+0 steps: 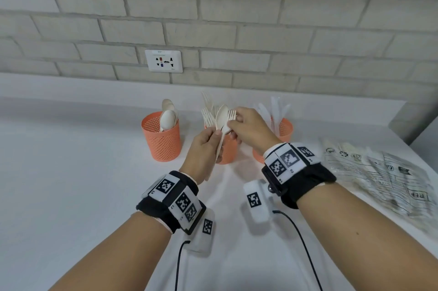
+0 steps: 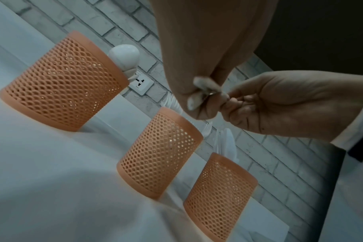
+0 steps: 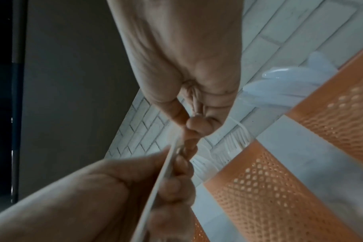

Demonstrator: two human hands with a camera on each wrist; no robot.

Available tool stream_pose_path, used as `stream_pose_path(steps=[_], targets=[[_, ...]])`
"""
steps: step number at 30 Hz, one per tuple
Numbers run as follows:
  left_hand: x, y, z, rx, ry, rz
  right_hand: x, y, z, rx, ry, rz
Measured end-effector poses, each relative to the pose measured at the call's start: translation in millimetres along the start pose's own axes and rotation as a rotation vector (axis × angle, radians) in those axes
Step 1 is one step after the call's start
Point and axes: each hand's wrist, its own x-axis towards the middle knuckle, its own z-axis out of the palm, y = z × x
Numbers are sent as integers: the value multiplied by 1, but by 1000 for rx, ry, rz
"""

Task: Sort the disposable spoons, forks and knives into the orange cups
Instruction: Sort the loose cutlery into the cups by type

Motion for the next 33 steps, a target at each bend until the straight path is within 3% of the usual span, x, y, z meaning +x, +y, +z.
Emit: stream_pose_path(steps=[3,8,11,15,18,20,22,25,29,31,33], targets=[[3,-2,-7,26,100,5,8,-8,-9,69,99,-38],[7,-4,-25,19,194,-9,35,-23,-32,58,530,-343],[5,-2,-29,29,161,32,39,-13,-18,-95,455,-395],[6,0,-32,10,137,39,40,12,4,-411,249,-243],[5,0,-37,26,120,52,36,10,9,-526,294,-293],[6,1,-39,50,115,69,30,-4,15,-396,363,-404],[7,4,-41,90,105,84,22,-22,22,-179,208,-437],[8,9,-46,167,74,138,14,-37,39,-87,-21,-370],[12,15,-70,466,156,301,23,-37,49,-5,59,-370],[20,13,-95,570,304,371,28,-42,48,42,190,-419],[31,8,-121,670,395,320,34,-50,50,125,363,-473]])
